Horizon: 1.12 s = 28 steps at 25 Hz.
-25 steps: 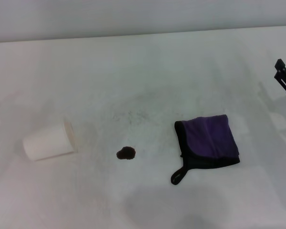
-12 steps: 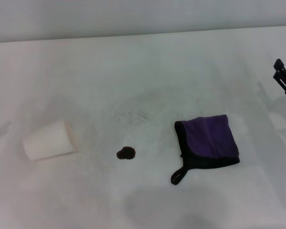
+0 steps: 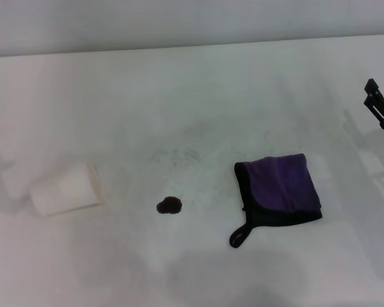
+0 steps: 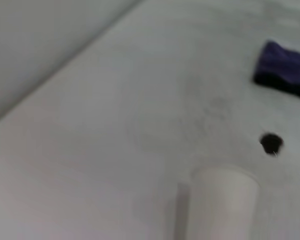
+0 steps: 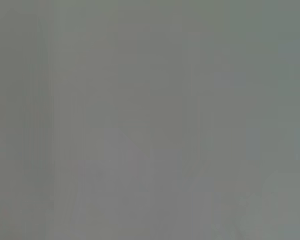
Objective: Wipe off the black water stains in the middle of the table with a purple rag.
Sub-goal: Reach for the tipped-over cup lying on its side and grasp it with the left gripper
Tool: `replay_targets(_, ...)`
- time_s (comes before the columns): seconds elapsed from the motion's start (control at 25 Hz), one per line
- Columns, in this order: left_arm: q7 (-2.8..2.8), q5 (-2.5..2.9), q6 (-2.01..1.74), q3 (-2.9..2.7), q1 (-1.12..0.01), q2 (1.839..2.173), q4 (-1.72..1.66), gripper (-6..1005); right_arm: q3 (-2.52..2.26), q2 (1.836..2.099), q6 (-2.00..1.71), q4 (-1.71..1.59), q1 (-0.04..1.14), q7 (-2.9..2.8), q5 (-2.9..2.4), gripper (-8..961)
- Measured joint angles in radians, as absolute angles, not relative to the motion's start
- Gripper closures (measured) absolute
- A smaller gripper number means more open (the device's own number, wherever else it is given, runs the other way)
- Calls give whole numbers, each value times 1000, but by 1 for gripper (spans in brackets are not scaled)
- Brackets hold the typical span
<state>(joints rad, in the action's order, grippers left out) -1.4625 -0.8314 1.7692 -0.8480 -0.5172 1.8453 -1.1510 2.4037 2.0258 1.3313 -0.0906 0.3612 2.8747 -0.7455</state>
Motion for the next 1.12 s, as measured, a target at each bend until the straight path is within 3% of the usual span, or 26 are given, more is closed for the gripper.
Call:
replay_targets(0.4, -1475, -699, 1815, -898, -571, 1904, -1250, 108, 2404, 2027, 1321, -91, 364, 2875, -745, 99)
replay_targets(0.52, -1512, -644, 1793, -924, -573, 1945, -1238, 108, 2404, 2028, 1319, -91, 364, 2875, -745, 99)
replay_targets(0.56, -1512, -644, 1793, -924, -573, 1945, -1238, 108, 2404, 2028, 1318, -91, 364, 2875, -745, 99)
replay_targets(0.76, -1574, -542, 1716, -944, -568, 2021, -1226, 109, 2404, 2028, 1317, -92, 361, 2875, -745, 99)
replay_targets(1.12, -1604, -523, 1596, -1029, -525, 2070, -1223, 109, 2404, 2028, 1306, -92, 358, 2875, -745, 99)
